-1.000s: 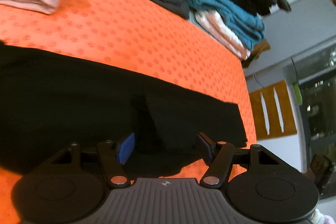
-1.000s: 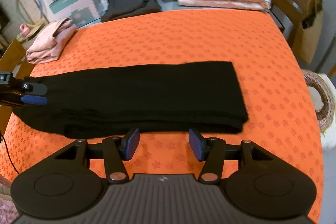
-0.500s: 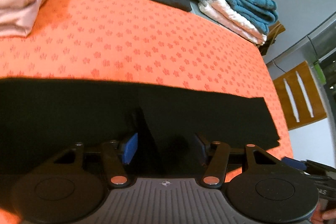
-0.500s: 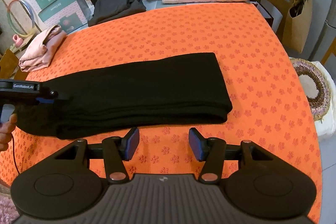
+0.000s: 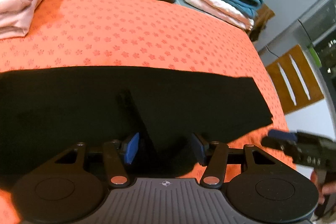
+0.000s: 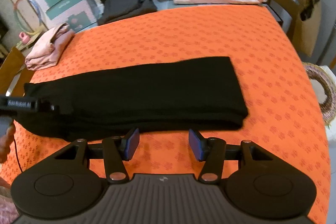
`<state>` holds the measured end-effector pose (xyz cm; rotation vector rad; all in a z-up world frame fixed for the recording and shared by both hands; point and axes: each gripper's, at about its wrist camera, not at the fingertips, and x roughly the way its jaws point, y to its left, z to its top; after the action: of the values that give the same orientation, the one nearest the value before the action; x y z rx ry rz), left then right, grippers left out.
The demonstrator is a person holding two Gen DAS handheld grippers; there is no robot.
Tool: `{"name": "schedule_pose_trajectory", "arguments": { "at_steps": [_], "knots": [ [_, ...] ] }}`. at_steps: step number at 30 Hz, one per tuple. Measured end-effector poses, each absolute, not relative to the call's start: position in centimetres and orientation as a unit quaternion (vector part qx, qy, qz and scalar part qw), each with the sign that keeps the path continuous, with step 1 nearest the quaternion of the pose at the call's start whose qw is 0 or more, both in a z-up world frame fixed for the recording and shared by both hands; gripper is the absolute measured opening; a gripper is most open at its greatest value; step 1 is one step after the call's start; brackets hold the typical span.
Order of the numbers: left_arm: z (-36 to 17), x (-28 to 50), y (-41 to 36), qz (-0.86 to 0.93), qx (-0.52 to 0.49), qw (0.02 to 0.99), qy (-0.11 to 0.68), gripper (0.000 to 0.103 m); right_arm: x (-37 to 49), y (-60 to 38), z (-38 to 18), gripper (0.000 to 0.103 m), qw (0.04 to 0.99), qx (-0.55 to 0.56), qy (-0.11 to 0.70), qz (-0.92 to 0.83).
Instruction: Fold clothes
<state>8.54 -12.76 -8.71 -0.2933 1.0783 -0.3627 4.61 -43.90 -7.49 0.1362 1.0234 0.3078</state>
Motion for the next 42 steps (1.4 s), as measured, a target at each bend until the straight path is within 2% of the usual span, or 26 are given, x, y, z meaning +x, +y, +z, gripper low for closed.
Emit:
{"name": "schedule_pose_trajectory", "arguments": {
  "at_steps": [10, 11, 12, 14, 20, 25, 27, 33, 36, 39, 41, 42],
  "knots": [
    [-8.1, 8.3, -15.0, -0.225, -0.106, 0.838, 0.486, 0.056, 6.8, -40.7, -6.2, 0.058, 0.860, 0.054, 0.469, 0.196],
    [-8.0, 8.3, -15.3, -0.230, -0.104, 0.838, 0.484, 0.056, 7.1, -40.6, -6.0, 0.056, 0.859, 0.067, 0.466, 0.201],
    [-8.0, 8.3, -15.5, -0.236, -0.101, 0.838, 0.481, 0.056, 7.5, -40.5, -5.8, 0.049, 0.856, 0.083, 0.466, 0.207],
    [-7.9, 8.3, -16.0, -0.247, -0.096, 0.838, 0.476, 0.056, 8.6, -39.9, -5.6, 0.040, 0.845, 0.122, 0.467, 0.230],
    [-8.0, 8.2, -16.0, -0.261, -0.096, 0.838, 0.470, 0.057, 11.5, -35.3, -5.6, 0.039, 0.803, 0.159, 0.479, 0.316],
    [-7.8, 7.8, -16.2, -0.273, -0.084, 0.838, 0.465, 0.057, 13.2, -32.1, -7.2, 0.037, 0.773, 0.139, 0.519, 0.338],
    [-7.7, 7.5, -16.3, -0.276, -0.074, 0.838, 0.465, 0.058, 13.5, -31.8, -7.7, 0.004, 0.775, 0.134, 0.525, 0.325],
    [-7.4, 6.9, -14.9, -0.240, -0.066, 0.850, 0.465, 0.057, 13.3, -34.3, -7.8, 0.004, 0.796, 0.155, 0.512, 0.284],
    [-7.9, 7.2, -13.9, -0.199, -0.070, 0.854, 0.475, 0.053, 13.2, -36.1, -7.8, 0.004, 0.801, 0.175, 0.507, 0.266],
    [-8.6, 7.9, -13.7, -0.171, -0.064, 0.854, 0.487, 0.042, 13.3, -37.1, -7.9, 0.004, 0.805, 0.191, 0.503, 0.250],
    [-9.1, 8.0, -13.5, -0.148, -0.054, 0.851, 0.501, 0.030, 13.2, -37.6, -8.0, 0.004, 0.807, 0.196, 0.501, 0.243],
    [-9.3, 8.0, -13.4, -0.137, -0.049, 0.849, 0.507, 0.028, 13.2, -37.7, -8.0, 0.004, 0.808, 0.197, 0.501, 0.241]
  ]
}}
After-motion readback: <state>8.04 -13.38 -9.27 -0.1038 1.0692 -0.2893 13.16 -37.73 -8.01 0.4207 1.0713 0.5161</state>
